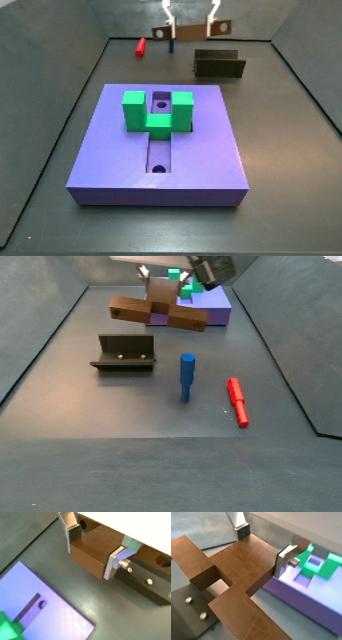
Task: Pick up the brown object. Move up. Place the brown object on the fixture. Regrasp the brown object. Move to above the board. Insert the brown object.
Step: Place the brown object on the fixture.
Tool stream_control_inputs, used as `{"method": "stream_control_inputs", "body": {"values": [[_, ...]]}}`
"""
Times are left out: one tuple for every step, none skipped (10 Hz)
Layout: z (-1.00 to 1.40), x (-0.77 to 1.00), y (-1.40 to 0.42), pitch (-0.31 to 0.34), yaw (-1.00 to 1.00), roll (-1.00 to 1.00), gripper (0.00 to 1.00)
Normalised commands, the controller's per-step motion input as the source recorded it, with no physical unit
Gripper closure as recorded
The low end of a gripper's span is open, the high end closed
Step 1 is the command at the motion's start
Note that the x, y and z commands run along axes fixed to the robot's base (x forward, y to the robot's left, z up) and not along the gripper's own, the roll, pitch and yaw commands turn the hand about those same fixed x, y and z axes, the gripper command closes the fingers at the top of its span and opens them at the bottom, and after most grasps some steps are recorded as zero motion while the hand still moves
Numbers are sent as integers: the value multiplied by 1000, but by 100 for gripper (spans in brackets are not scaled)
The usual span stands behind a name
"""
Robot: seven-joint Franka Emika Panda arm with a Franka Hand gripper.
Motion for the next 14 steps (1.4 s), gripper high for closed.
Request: {"method": "stream_control_inputs", "body": {"values": [[117, 940, -69, 91, -206, -589, 100], [77, 963, -63, 80, -191, -549, 100], [6, 960, -43, 60, -194, -537, 100], [0, 954, -17, 43, -200, -511, 100], [0, 886, 0, 26, -209, -323, 100], [-34, 863, 0, 31, -209, -220, 100], [-60, 851, 0, 40, -191, -151, 100], [-91, 846, 0, 91, -151, -111, 100], [-60, 746, 49, 166, -40, -86, 100], [0, 597, 77, 177, 0, -197, 100], [-9, 600, 57, 191, 69, -420, 100], [-134, 586, 126, 223, 86, -709, 100], [-151, 551, 163, 257, 91, -754, 100], [-189, 557, 166, 280, 100, -700, 100]]}}
